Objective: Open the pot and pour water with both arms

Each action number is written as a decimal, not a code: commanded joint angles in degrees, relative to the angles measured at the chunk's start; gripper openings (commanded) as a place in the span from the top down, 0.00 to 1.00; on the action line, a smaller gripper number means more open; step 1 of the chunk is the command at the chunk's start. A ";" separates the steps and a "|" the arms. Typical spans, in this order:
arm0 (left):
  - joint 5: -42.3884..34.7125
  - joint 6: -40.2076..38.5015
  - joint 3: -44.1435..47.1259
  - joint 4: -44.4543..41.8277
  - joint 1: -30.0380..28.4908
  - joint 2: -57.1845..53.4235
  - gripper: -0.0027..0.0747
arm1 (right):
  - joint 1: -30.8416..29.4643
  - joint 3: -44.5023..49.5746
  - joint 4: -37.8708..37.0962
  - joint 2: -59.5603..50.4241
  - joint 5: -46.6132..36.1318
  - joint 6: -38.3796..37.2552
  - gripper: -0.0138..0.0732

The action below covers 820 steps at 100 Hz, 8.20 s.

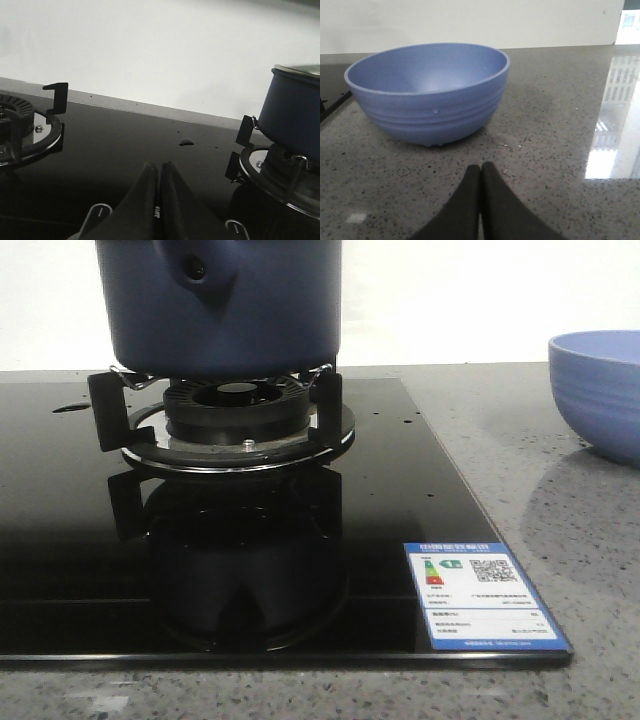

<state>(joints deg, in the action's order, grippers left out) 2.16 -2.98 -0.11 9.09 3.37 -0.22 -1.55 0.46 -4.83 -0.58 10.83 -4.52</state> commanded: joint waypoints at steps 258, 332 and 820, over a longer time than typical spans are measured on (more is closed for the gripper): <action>30.54 34.14 -39.47 29.50 5.80 25.05 0.95 | 12.02 -35.78 22.50 27.55 21.88 21.29 0.88; 23.97 78.36 -43.02 73.14 13.82 48.07 0.40 | 14.91 -38.30 22.82 31.51 18.33 21.29 0.30; 48.43 79.59 -70.22 75.30 -21.23 67.60 0.45 | -2.39 -91.19 15.33 88.20 59.32 12.95 0.90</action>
<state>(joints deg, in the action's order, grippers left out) 51.23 77.08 -68.04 79.12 -17.80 69.00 -4.86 -84.64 8.03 89.19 69.19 7.94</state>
